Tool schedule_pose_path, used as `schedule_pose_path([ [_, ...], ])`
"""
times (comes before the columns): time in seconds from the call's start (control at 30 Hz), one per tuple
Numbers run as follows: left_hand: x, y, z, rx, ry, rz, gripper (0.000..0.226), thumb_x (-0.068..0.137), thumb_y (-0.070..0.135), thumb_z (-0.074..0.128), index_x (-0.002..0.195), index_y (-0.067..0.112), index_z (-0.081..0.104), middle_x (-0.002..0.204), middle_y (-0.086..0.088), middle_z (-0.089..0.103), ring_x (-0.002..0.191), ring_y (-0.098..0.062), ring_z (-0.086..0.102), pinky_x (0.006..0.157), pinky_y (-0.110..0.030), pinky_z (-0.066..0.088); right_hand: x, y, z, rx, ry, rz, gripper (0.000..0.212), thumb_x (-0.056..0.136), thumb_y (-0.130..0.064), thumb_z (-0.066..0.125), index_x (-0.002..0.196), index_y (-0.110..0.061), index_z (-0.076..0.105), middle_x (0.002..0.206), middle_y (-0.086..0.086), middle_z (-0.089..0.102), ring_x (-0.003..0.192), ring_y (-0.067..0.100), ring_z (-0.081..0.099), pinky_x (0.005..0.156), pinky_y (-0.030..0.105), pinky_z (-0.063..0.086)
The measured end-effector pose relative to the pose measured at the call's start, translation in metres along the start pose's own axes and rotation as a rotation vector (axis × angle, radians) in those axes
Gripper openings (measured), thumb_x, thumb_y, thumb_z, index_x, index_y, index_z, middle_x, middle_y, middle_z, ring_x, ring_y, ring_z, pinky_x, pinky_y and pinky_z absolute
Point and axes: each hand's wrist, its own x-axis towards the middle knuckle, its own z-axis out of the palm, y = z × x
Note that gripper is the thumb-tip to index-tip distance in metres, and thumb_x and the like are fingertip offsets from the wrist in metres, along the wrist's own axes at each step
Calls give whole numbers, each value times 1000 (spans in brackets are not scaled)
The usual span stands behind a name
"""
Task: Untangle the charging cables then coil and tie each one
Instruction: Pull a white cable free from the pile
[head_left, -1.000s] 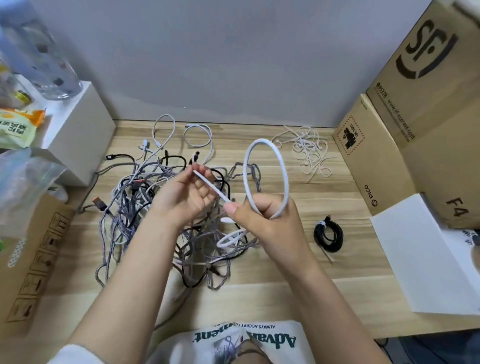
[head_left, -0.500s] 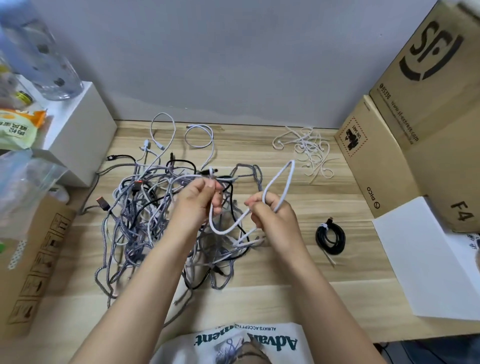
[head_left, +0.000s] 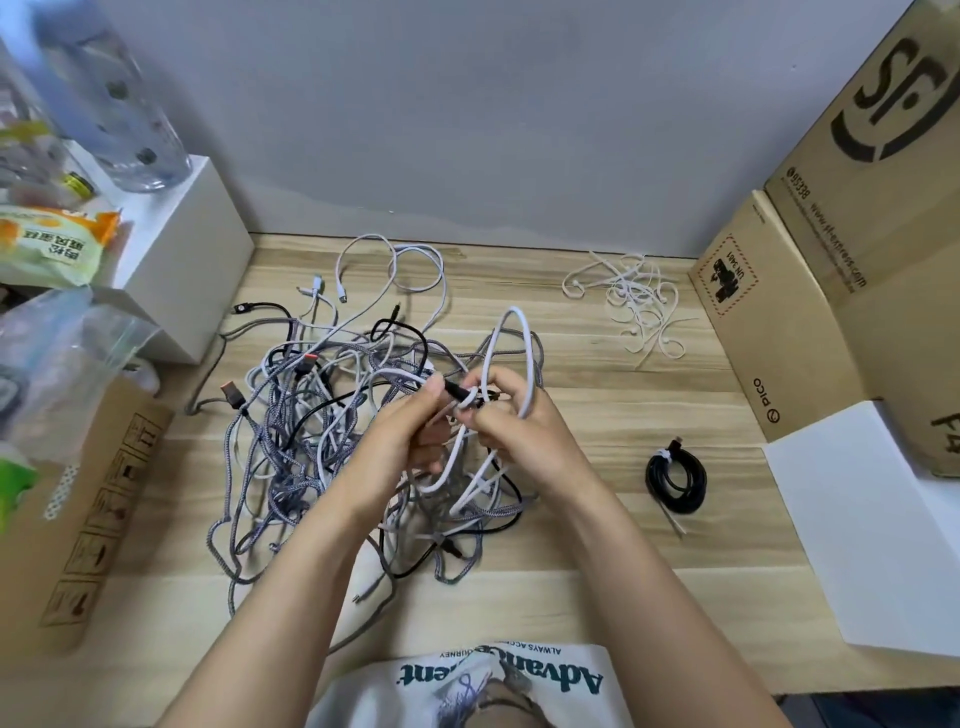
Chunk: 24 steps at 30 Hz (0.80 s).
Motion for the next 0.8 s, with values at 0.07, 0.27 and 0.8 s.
schedule_pose_path([
  [0.07,-4,4,0,34,-32,46,33,80,48,53,57,23,58,54,10,26,45,-3,25,42,-12,26,-2,-1,1,58,12,-51,29,84,12,56,80,-16,49,41,-13,49,36,-2,43,44,7,32],
  [0.27,-5,9,0,104,-8,90,28,74,45,63,58,21,59,53,8,28,46,-5,24,45,-17,21,-1,4,1,19,125,-154,38,74,8,70,68,-22,49,57,-7,50,52,6,46,54,19,40],
  [0.8,-6,12,8,131,30,59,32,89,36,46,80,7,55,55,2,31,42,-3,21,40,-16,15,-10,8,4,-222,265,-138,21,68,-37,69,64,-32,49,54,-17,51,53,5,45,58,32,40],
])
